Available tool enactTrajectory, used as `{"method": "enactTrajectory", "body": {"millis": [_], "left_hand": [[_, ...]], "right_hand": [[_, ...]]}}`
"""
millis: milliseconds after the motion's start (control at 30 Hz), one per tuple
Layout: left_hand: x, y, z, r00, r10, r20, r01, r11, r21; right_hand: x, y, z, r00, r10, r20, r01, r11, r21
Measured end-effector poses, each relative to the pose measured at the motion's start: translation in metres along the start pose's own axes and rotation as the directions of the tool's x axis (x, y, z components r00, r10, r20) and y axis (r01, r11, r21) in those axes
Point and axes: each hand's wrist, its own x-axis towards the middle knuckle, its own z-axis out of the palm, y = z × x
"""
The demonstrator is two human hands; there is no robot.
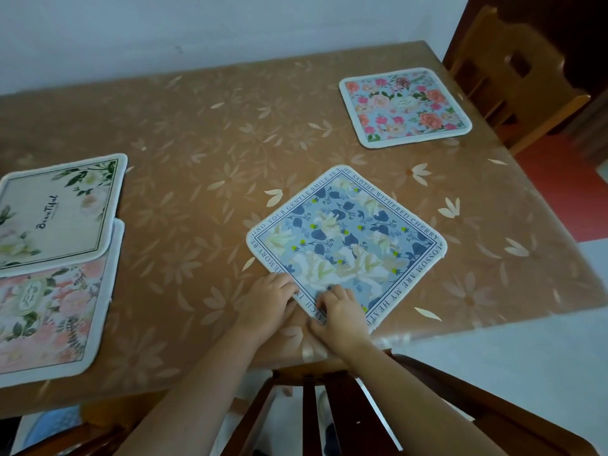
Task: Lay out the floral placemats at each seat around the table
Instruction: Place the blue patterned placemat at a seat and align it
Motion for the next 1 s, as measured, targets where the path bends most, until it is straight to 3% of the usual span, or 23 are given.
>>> {"method": "enactTrajectory", "body": {"millis": [200, 300, 633, 800, 1000], "left_hand": [[0.002, -0.001, -0.004, 0.998, 0.061, 0.021, -0.062, 0.996, 0.06], [0.002, 0.0, -0.006, 0.997, 0.063, 0.051, -0.067, 0.995, 0.079], [-0.007, 0.012, 0.008, 0.998, 0.026, 0.049, -0.027, 1.0, 0.014], [-0.011, 0.019, 0.019, 0.998, -0.06, -0.009, 0.059, 0.996, -0.064], [-0.013, 0.03, 0.02, 0.995, -0.091, 0.026, 0.094, 0.989, -0.119]], "right_hand": [[-0.003, -0.012, 0.012, 0.999, 0.021, -0.049, -0.025, 0.998, -0.064], [-0.002, -0.013, 0.011, 0.997, 0.016, -0.073, -0.017, 1.0, -0.012], [-0.012, 0.013, -0.026, 0.989, -0.071, 0.131, 0.055, 0.991, 0.123], [-0.019, 0.029, -0.041, 0.985, -0.103, 0.137, 0.086, 0.989, 0.118], [-0.025, 0.046, -0.041, 0.965, -0.218, 0.142, 0.212, 0.976, 0.055]]}}
